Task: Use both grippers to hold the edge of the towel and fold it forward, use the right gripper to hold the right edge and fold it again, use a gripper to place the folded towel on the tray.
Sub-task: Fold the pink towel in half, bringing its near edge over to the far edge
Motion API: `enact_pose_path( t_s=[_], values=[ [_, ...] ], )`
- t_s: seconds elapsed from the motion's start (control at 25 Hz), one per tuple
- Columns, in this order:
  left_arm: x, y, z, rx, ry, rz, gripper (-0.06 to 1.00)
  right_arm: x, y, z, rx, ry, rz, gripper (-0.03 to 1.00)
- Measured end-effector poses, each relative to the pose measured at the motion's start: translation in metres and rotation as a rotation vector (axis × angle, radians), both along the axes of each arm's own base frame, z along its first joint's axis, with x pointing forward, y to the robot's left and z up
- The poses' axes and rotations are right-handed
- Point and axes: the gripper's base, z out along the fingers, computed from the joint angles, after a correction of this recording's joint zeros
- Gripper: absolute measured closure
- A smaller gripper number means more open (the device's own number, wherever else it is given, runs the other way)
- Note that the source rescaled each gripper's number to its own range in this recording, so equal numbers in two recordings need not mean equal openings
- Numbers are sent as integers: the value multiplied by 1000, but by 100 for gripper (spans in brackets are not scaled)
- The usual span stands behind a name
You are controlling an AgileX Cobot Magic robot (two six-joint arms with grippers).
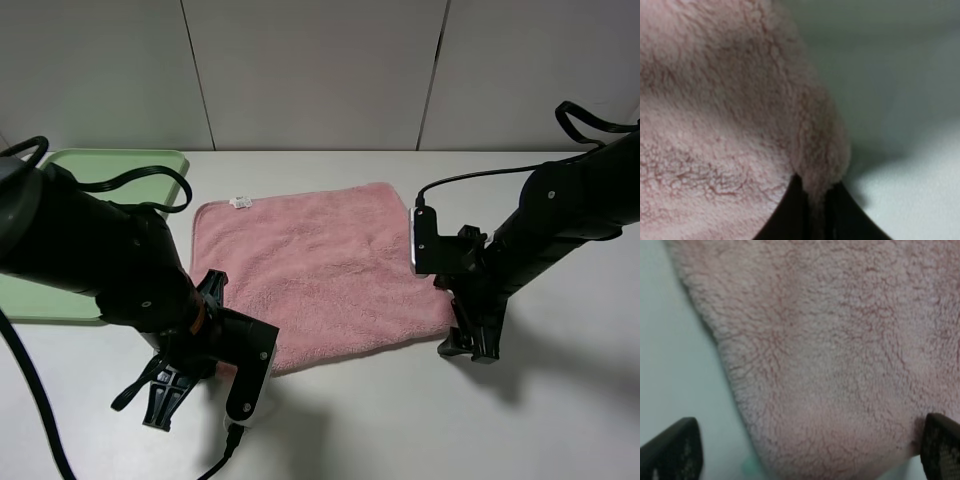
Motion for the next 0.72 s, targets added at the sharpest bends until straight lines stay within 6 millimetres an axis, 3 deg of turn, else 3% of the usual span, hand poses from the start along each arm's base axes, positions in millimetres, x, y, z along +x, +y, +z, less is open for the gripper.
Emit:
enact_pose_path(
  t_s=[0.24,0.72],
  values=[
    [0,0,0,0,0,0,94,0,0,0,4,1,-19,6],
    [0,0,0,0,0,1,94,0,0,0,17,16,-99,54]
  ],
)
